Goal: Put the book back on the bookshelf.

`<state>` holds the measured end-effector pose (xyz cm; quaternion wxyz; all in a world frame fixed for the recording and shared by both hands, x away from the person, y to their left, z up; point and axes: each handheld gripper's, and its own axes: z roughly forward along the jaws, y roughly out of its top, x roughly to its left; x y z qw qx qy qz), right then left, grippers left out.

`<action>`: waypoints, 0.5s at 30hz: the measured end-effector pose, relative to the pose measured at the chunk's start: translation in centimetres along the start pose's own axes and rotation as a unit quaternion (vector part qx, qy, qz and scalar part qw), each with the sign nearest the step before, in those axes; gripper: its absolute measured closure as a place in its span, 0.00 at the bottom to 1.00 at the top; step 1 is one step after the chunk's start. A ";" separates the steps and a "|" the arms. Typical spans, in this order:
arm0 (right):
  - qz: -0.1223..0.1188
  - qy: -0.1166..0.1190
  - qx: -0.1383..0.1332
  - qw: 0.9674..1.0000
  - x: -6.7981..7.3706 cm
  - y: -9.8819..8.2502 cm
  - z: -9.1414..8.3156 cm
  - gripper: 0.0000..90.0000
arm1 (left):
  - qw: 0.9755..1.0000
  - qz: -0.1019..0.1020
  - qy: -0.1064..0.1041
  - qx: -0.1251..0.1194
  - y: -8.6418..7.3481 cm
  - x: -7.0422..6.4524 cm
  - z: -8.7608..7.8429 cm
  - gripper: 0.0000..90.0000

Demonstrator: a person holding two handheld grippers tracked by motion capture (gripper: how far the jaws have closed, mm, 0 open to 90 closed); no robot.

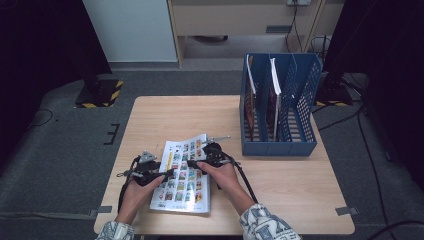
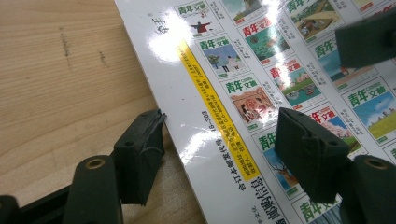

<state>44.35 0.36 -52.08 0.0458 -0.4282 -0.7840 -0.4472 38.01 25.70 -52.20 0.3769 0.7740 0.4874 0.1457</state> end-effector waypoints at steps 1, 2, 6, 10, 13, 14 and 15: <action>0.009 -0.001 -0.004 1.000 0.0 0.1 -0.1 0.58 | 1.000 0.003 0.001 0.000 0.0 0.0 0.0 0.35; 0.009 -0.001 -0.004 1.000 0.0 0.1 -0.1 0.58 | 1.000 0.003 0.001 0.000 0.0 0.0 0.0 0.34; 0.017 -0.007 -0.014 1.000 0.1 0.7 -0.2 0.69 | 1.000 0.003 0.002 -0.001 0.0 0.0 0.0 0.34; 0.011 -0.011 -0.025 1.000 0.5 1.4 -0.6 0.76 | 1.000 0.005 0.005 -0.001 0.1 -0.3 0.1 0.30; -0.009 -0.015 -0.030 0.999 0.9 1.9 -0.8 0.77 | 1.000 -0.002 -0.007 -0.016 0.2 -0.3 0.0 0.24; -0.009 -0.015 -0.030 0.999 0.9 1.9 -0.8 0.77 | 1.000 -0.002 -0.007 -0.016 0.2 -0.3 0.0 0.25; -0.017 -0.018 -0.032 0.999 1.0 2.1 -0.9 0.78 | 1.000 0.001 -0.012 -0.020 0.1 -0.2 0.0 0.25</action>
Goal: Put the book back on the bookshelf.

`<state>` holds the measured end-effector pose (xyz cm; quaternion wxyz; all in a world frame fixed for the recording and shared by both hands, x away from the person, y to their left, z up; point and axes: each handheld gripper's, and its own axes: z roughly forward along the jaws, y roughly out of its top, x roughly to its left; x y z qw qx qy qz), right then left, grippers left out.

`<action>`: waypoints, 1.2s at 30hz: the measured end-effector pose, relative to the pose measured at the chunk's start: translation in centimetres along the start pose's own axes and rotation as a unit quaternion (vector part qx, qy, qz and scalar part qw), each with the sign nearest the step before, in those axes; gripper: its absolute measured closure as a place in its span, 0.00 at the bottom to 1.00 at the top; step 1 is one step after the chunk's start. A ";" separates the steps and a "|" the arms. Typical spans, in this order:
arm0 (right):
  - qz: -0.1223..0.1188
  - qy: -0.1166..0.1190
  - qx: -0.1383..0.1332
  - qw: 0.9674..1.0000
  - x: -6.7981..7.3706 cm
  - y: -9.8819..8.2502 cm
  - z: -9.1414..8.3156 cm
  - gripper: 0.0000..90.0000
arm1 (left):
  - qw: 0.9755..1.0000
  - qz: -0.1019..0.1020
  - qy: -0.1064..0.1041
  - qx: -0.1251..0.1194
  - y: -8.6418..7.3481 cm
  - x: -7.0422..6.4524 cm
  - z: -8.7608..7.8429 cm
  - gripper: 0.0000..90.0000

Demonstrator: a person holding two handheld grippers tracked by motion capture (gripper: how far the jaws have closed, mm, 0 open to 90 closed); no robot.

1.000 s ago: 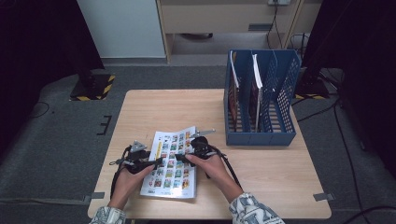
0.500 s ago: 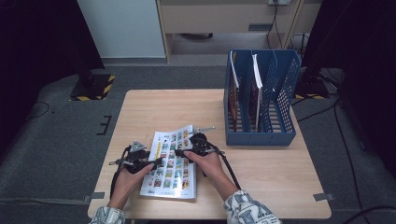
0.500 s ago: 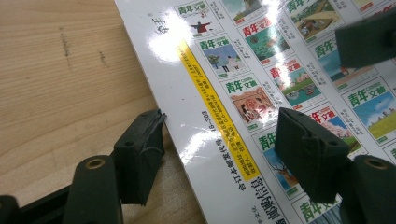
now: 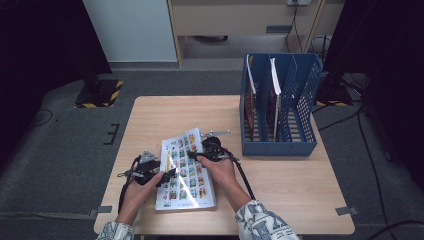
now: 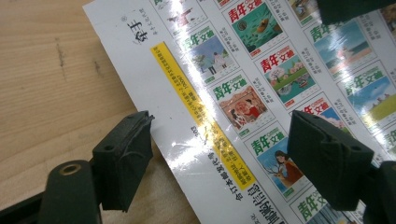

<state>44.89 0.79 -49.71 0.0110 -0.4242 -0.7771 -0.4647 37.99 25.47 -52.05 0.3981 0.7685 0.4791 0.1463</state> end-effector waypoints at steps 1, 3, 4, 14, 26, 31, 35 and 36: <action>-0.012 -0.003 -0.007 1.000 0.1 0.2 -0.2 0.78 | 1.000 0.001 -0.003 0.004 0.0 0.0 0.0 0.25; -0.023 -0.008 -0.013 1.000 0.3 0.5 -0.5 0.79 | 1.000 0.005 -0.006 0.011 -0.1 0.0 0.1 0.23; -0.035 -0.014 -0.018 0.999 0.4 0.8 -0.9 0.79 | 1.000 0.007 -0.008 0.013 -0.1 -0.1 0.2 0.22; -0.059 -0.030 -0.052 0.996 0.5 1.7 -2.2 0.80 | 0.999 -0.003 -0.037 0.029 -0.2 -0.2 0.7 0.19; -0.081 -0.023 -0.088 0.993 1.1 2.5 -3.0 0.81 | 0.997 -0.002 -0.074 0.034 -0.2 -0.8 1.4 0.12; -0.085 -0.017 -0.096 0.992 1.4 2.6 -3.3 0.81 | 0.996 -0.012 -0.088 0.026 -0.1 -0.9 1.7 0.17; -0.090 -0.015 -0.103 0.990 1.4 2.8 -3.4 0.81 | 0.995 -0.022 -0.093 0.022 -0.1 -0.7 1.7 0.24; -0.091 -0.015 -0.103 0.990 1.4 2.9 -3.4 0.81 | 0.995 -0.033 -0.097 0.021 0.0 -0.3 1.6 0.27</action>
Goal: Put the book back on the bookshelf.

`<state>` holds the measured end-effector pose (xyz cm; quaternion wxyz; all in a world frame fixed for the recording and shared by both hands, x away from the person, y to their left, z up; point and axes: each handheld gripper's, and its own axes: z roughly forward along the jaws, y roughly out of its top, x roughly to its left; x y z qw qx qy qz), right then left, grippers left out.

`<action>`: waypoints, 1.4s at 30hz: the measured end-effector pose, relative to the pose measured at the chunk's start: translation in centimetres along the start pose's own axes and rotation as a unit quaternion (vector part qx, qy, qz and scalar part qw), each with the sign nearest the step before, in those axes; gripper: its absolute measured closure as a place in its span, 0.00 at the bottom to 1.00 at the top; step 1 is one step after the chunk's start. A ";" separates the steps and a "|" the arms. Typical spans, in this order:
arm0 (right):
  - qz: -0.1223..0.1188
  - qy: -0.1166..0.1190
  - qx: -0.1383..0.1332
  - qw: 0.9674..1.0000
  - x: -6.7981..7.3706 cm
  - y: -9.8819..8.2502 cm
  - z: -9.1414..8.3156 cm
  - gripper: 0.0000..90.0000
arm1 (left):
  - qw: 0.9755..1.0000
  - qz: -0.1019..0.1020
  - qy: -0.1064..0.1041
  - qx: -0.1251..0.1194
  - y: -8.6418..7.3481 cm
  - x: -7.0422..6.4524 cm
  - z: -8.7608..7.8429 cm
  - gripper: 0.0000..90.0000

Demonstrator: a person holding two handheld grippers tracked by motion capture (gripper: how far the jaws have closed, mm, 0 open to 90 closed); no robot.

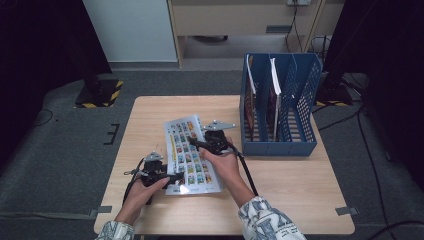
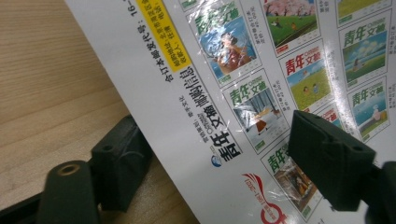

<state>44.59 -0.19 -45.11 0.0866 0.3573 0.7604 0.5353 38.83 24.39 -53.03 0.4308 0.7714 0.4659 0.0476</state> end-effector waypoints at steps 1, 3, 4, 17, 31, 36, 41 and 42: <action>0.000 0.000 0.000 1.000 0.0 0.0 0.0 0.81 | 1.000 0.000 0.000 0.000 0.0 0.0 0.0 0.29; -0.003 0.002 -0.004 1.000 0.0 0.1 0.0 0.81 | 1.000 -0.017 -0.009 -0.005 0.1 0.5 -0.1 0.34; -0.004 0.001 -0.005 1.000 0.0 0.1 -0.1 0.81 | 0.999 -0.029 -0.013 -0.009 0.2 0.7 -0.1 0.38; -0.023 0.007 -0.003 1.000 -0.3 0.4 -0.6 0.80 | 0.998 -0.053 -0.009 -0.023 1.0 1.2 -0.6 0.71; -0.053 0.007 0.054 0.997 -0.2 1.2 -0.3 0.73 | 0.999 -0.036 0.002 -0.014 1.2 0.9 -0.6 0.73; -0.063 -0.003 0.071 0.995 -0.1 1.6 -0.4 0.79 | 0.999 -0.035 0.002 -0.014 1.3 0.8 -0.6 0.73; -0.065 -0.006 0.061 0.996 -0.3 1.6 -0.6 0.79 | 0.999 -0.030 0.007 -0.022 1.5 0.9 -0.9 0.74; -0.064 -0.007 0.056 0.996 -0.3 1.6 -0.7 0.80 | 0.999 -0.030 0.008 -0.026 1.6 0.9 -1.1 0.74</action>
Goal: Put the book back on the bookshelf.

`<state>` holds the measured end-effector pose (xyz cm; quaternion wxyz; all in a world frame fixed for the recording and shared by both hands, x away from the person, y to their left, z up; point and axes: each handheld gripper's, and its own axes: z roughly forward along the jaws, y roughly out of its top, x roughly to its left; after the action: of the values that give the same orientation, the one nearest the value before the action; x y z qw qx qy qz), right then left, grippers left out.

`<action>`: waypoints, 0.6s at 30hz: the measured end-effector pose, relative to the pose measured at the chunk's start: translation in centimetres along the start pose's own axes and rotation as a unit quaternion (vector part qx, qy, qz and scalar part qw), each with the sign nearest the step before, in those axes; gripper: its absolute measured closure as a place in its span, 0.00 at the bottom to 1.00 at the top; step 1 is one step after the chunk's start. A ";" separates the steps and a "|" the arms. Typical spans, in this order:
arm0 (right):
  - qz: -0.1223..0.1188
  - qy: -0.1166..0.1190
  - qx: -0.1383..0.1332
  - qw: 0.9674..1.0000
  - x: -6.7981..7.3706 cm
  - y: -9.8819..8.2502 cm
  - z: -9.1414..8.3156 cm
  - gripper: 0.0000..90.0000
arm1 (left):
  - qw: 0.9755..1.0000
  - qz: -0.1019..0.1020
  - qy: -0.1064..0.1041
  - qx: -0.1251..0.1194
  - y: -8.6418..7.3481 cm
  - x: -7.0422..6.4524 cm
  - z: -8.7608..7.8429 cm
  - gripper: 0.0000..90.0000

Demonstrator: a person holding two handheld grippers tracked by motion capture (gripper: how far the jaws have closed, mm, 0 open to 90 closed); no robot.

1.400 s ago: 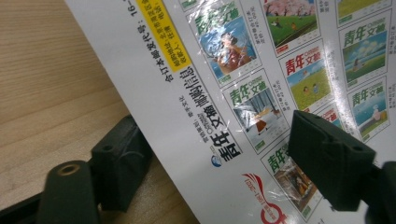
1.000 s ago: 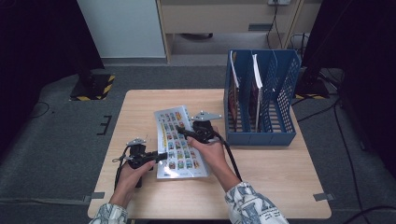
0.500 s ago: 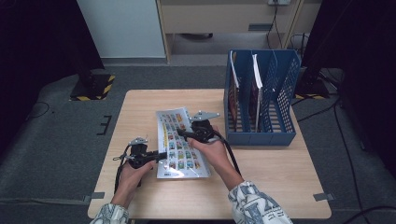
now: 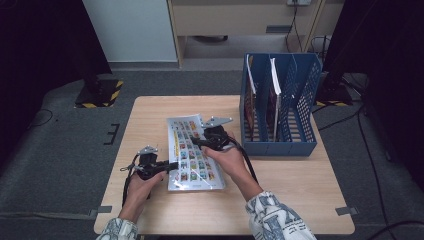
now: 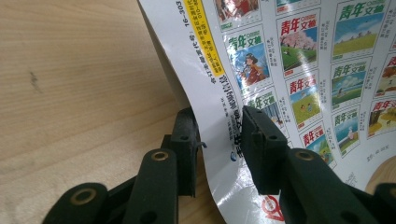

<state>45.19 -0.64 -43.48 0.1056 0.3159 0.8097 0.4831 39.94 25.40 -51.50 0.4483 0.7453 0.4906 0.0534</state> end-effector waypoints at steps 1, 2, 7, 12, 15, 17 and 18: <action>0.003 0.000 -0.006 1.000 -0.1 0.0 -0.1 0.80 | 1.000 0.000 0.000 0.000 0.0 0.0 0.0 0.75; 0.003 0.000 -0.006 1.000 -0.1 0.0 -0.1 0.80 | 1.000 0.003 0.003 -0.006 0.1 0.0 -0.2 0.75; -0.004 0.006 -0.026 1.000 -0.2 0.4 -0.4 0.80 | 0.999 0.019 0.019 -0.019 0.7 0.0 -0.6 0.77; -0.001 0.010 -0.041 0.999 -0.3 1.0 -0.9 0.80 | 0.997 0.048 0.039 -0.035 1.5 0.0 -0.9 0.79; -0.001 0.015 -0.040 0.999 -0.4 1.1 -1.0 0.80 | 0.997 0.049 0.034 -0.040 1.4 0.1 -1.1 0.80; -0.002 0.020 -0.040 0.999 -0.4 1.1 -1.1 0.80 | 0.997 0.053 0.035 -0.038 1.4 0.0 -1.2 0.80; -0.002 0.021 -0.039 0.999 -0.3 1.1 -1.2 0.79 | 0.997 0.054 0.036 -0.038 1.4 0.0 -1.2 0.80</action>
<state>45.36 -1.28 -41.96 0.1021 0.2995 0.7931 0.5203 40.27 25.97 -49.77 0.4549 0.7508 0.4629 0.1227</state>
